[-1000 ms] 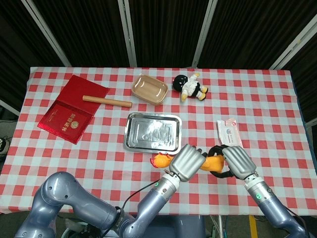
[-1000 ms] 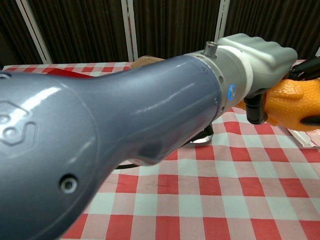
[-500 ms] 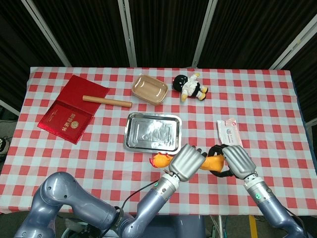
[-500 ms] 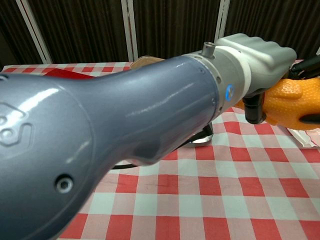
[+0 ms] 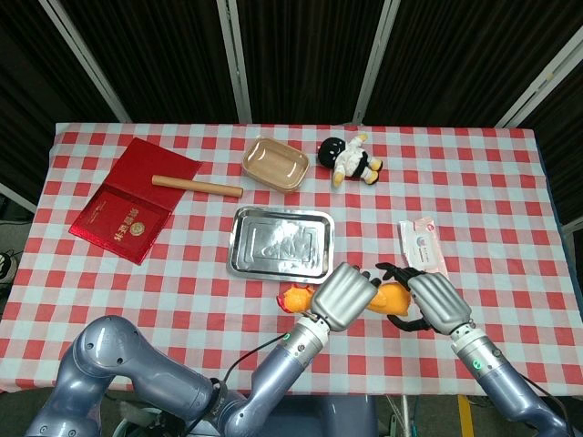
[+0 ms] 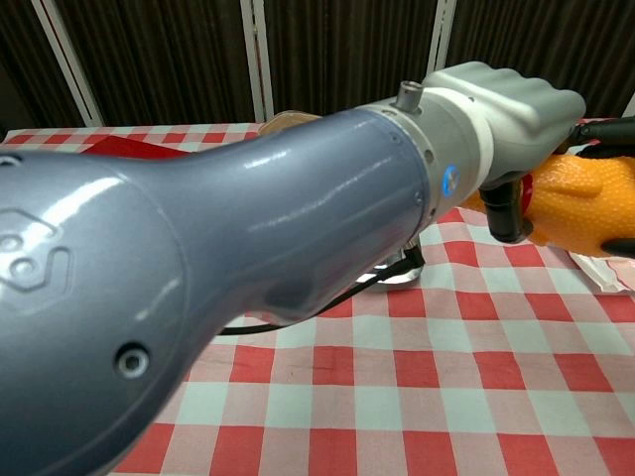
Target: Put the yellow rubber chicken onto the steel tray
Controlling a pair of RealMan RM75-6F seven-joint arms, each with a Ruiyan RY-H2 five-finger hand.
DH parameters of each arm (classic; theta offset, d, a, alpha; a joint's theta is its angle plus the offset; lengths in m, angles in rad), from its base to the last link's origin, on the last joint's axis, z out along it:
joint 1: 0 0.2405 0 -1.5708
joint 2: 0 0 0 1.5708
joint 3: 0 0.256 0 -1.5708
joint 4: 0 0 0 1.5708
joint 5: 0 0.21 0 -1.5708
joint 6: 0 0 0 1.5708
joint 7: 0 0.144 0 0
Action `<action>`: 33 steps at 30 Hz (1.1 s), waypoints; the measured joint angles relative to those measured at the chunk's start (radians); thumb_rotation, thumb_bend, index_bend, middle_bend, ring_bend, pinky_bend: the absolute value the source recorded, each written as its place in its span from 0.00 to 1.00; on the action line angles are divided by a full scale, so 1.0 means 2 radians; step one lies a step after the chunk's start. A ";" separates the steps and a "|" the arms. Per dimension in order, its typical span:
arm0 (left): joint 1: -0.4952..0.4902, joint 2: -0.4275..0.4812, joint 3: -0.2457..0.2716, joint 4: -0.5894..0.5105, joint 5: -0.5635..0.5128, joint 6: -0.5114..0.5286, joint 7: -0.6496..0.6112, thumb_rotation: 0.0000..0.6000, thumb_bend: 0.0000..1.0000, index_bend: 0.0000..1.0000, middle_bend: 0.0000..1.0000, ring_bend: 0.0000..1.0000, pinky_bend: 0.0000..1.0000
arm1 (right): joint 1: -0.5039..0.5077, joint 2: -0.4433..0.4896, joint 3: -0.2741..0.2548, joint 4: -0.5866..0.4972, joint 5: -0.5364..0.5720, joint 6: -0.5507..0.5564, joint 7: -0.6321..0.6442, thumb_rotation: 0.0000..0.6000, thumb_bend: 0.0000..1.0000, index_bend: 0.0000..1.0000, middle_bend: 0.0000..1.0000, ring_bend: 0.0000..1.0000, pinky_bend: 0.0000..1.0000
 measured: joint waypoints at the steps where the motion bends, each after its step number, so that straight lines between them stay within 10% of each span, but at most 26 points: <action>1: 0.000 0.000 0.000 0.000 0.000 0.000 0.000 1.00 0.50 0.54 0.60 0.53 0.68 | 0.000 0.000 0.000 0.000 0.000 -0.001 0.001 1.00 0.51 0.15 0.28 0.29 0.42; 10: 0.003 -0.002 -0.001 0.000 0.001 -0.004 -0.001 1.00 0.50 0.54 0.60 0.53 0.68 | 0.002 -0.003 0.003 0.005 0.002 0.001 0.007 1.00 0.51 0.41 0.33 0.41 0.50; 21: 0.006 -0.001 0.000 -0.005 0.003 -0.009 -0.002 1.00 0.50 0.54 0.60 0.53 0.68 | 0.003 -0.012 0.009 0.012 0.009 0.009 0.005 1.00 0.74 0.96 0.74 0.83 0.90; 33: 0.008 0.000 -0.001 -0.008 0.003 -0.010 -0.001 1.00 0.50 0.54 0.60 0.53 0.68 | -0.002 -0.020 0.012 0.012 0.011 0.025 0.001 1.00 0.79 0.98 0.87 0.93 0.99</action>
